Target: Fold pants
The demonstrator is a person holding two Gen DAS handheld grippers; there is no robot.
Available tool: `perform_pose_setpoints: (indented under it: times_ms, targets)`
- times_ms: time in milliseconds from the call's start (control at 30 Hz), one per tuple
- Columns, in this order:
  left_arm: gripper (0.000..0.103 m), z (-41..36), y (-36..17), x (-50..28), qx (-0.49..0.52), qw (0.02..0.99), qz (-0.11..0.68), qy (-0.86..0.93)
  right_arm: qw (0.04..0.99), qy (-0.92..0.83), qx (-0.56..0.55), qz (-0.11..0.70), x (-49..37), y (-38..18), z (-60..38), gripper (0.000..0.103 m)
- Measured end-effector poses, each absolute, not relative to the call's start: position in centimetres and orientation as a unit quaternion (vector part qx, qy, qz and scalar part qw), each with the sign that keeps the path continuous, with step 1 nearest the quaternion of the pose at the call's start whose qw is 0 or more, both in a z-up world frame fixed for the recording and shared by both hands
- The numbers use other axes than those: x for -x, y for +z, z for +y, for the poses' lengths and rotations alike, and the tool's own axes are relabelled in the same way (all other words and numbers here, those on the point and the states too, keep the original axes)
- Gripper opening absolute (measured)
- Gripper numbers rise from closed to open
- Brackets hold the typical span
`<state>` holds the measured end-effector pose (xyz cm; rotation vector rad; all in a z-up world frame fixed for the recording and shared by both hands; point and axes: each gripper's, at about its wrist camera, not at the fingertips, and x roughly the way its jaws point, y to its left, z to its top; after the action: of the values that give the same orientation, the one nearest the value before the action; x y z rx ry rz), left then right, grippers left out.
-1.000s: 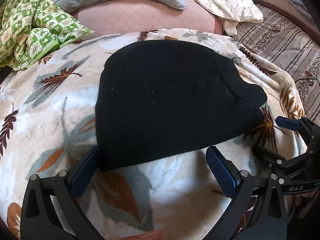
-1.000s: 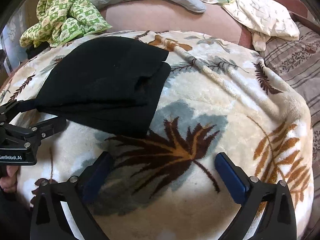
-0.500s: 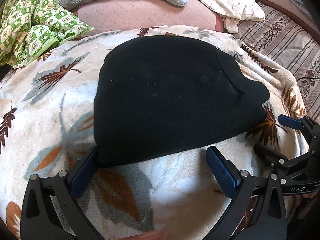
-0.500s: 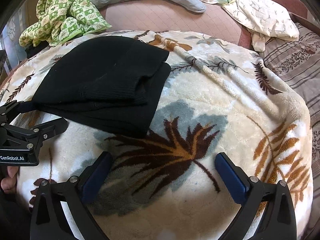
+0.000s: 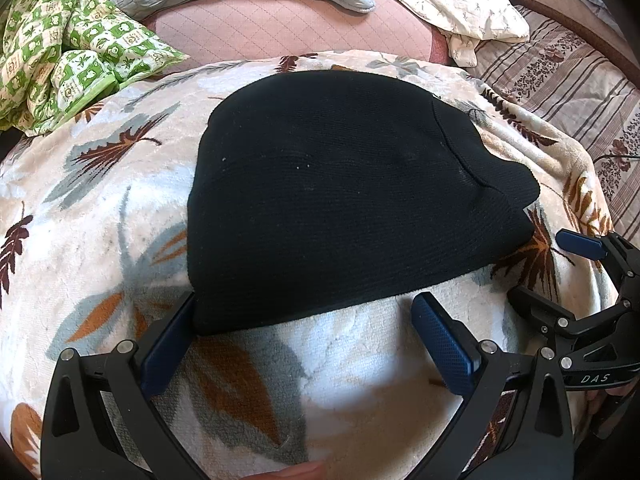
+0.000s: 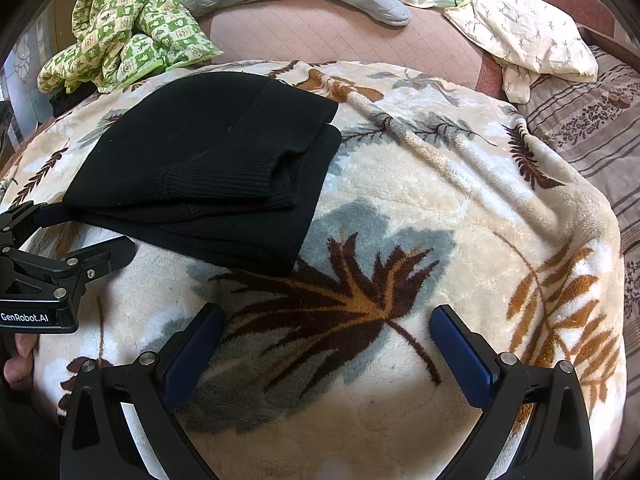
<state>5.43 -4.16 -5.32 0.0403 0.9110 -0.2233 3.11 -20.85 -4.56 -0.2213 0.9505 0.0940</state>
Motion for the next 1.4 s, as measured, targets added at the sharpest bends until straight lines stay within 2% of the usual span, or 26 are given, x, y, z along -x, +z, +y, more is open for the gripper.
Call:
perform_pose_setpoints:
  times_ms: [1400]
  targets:
    - [0.103, -3.85, -5.3, -5.3, -0.005, 0.894, 0.433, -0.113, 0.882, 0.044, 0.108, 0.456, -3.06, -4.61, -20.74, 0.102]
